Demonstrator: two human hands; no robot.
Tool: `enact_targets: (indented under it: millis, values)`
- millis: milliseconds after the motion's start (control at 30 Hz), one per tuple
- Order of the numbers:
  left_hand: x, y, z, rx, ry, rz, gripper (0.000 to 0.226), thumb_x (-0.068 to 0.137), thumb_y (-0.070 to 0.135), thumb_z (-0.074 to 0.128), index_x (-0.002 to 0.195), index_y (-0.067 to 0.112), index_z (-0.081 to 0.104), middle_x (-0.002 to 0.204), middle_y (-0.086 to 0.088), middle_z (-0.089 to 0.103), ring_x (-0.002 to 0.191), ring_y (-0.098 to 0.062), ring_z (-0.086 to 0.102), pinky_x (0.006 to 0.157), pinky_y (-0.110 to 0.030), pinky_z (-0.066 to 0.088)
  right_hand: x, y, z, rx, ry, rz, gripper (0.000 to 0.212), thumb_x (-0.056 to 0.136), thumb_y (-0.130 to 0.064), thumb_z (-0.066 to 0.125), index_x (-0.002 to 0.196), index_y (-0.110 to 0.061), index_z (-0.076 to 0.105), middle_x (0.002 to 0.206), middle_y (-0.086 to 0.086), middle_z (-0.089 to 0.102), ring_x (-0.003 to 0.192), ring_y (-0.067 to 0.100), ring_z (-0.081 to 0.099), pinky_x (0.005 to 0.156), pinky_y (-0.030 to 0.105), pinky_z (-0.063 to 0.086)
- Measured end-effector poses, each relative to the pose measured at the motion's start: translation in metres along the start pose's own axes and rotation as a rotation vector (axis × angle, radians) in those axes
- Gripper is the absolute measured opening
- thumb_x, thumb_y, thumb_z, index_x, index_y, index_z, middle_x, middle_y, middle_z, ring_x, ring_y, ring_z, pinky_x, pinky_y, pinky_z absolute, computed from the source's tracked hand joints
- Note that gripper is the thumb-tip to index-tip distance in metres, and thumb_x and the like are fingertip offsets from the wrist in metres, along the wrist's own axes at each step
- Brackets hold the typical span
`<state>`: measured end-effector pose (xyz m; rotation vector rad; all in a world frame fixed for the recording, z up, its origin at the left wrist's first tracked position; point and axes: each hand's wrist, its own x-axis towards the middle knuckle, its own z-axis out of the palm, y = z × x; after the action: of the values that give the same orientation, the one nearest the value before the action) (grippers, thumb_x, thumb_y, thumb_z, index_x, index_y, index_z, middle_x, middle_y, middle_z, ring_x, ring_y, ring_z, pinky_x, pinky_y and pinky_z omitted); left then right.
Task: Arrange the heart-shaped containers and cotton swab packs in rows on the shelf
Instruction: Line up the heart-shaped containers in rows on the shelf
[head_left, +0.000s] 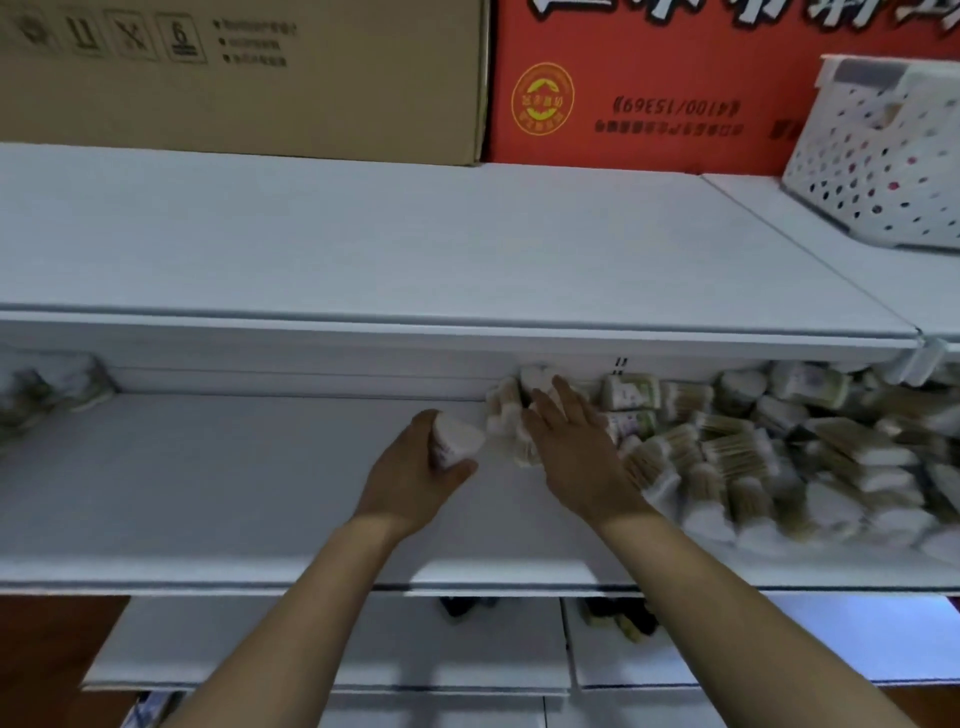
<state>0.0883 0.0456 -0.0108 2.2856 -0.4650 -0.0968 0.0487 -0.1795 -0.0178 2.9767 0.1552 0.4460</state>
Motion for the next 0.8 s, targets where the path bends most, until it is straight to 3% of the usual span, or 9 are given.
enact_targets:
  millis: [100,200,300,400,467,567,667,800]
  values:
    - [-0.007,0.0,-0.002,-0.085,0.024,-0.044,0.082,0.088,0.039,0.072,0.155,0.031,0.025,0.131,0.004,0.05,0.108,-0.015,0.056,0.089,-0.023,0.04,0.005,0.005,-0.006,0.024,0.023,-0.114,0.048,0.061,-0.003,0.064,0.108,-0.004,0.069,0.115,0.018,0.067,0.116,0.046,0.06,0.095,0.061,0.048]
    - [-0.013,-0.006,-0.006,-0.17,0.04,-0.086,0.069,0.089,0.031,0.071,0.147,0.034,0.034,0.124,0.0,0.056,0.097,-0.01,0.062,0.082,-0.02,0.043,0.004,0.007,-0.018,0.255,0.033,-0.091,0.052,0.072,-0.023,0.073,0.122,-0.011,0.064,0.114,0.016,0.059,0.1,0.041,0.061,0.09,0.049,0.052]
    - [-0.02,-0.003,-0.016,-0.342,0.036,-0.138,0.053,0.093,0.018,0.068,0.137,0.03,0.041,0.11,0.001,0.061,0.075,0.008,0.061,0.066,-0.008,0.045,-0.001,-0.009,-0.038,0.658,0.07,0.008,0.048,0.088,-0.034,0.07,0.134,-0.02,0.059,0.125,0.004,0.048,0.101,0.021,0.057,0.086,0.027,0.05]
    - [-0.028,-0.005,-0.026,-0.454,0.005,-0.152,0.05,0.095,0.016,0.063,0.134,0.038,0.041,0.11,0.01,0.06,0.089,-0.005,0.063,0.072,-0.016,0.049,-0.004,-0.036,-0.049,0.89,0.004,0.075,0.048,0.088,-0.037,0.074,0.132,-0.027,0.06,0.123,-0.008,0.047,0.101,0.007,0.055,0.079,0.009,0.048]
    - [-0.033,-0.008,-0.036,-0.559,0.023,-0.165,0.052,0.095,0.01,0.061,0.134,0.04,0.043,0.111,0.012,0.062,0.096,-0.016,0.061,0.083,-0.028,0.051,-0.004,-0.055,-0.051,0.96,0.066,0.121,0.042,0.083,-0.036,0.079,0.121,-0.025,0.064,0.117,-0.009,0.054,0.092,0.007,0.06,0.075,0.01,0.05]
    - [-0.044,-0.015,-0.058,-0.698,0.022,-0.205,0.057,0.094,0.003,0.058,0.137,0.039,0.046,0.113,0.022,0.058,0.102,-0.014,0.06,0.089,-0.034,0.052,-0.002,-0.082,-0.054,1.078,0.112,0.182,0.032,0.08,-0.032,0.082,0.108,-0.03,0.065,0.112,-0.011,0.061,0.087,0.004,0.063,0.075,0.018,0.054]
    - [-0.056,-0.031,-0.087,-0.845,-0.029,-0.278,0.062,0.085,0.006,0.056,0.138,0.038,0.049,0.118,0.005,0.063,0.102,-0.02,0.064,0.079,-0.031,0.052,0.005,-0.112,-0.057,1.125,-0.014,0.216,0.028,0.088,-0.036,0.073,0.115,-0.037,0.066,0.11,-0.013,0.066,0.089,-0.003,0.063,0.079,0.016,0.052]
    - [-0.078,-0.067,-0.128,-0.954,-0.031,-0.335,0.072,0.069,0.022,0.056,0.14,0.038,0.047,0.128,-0.006,0.065,0.108,-0.024,0.066,0.093,-0.043,0.05,0.021,-0.16,-0.064,1.198,-0.121,0.206,0.033,0.094,-0.03,0.065,0.126,-0.037,0.064,0.114,-0.014,0.066,0.099,-0.002,0.064,0.082,0.006,0.046]
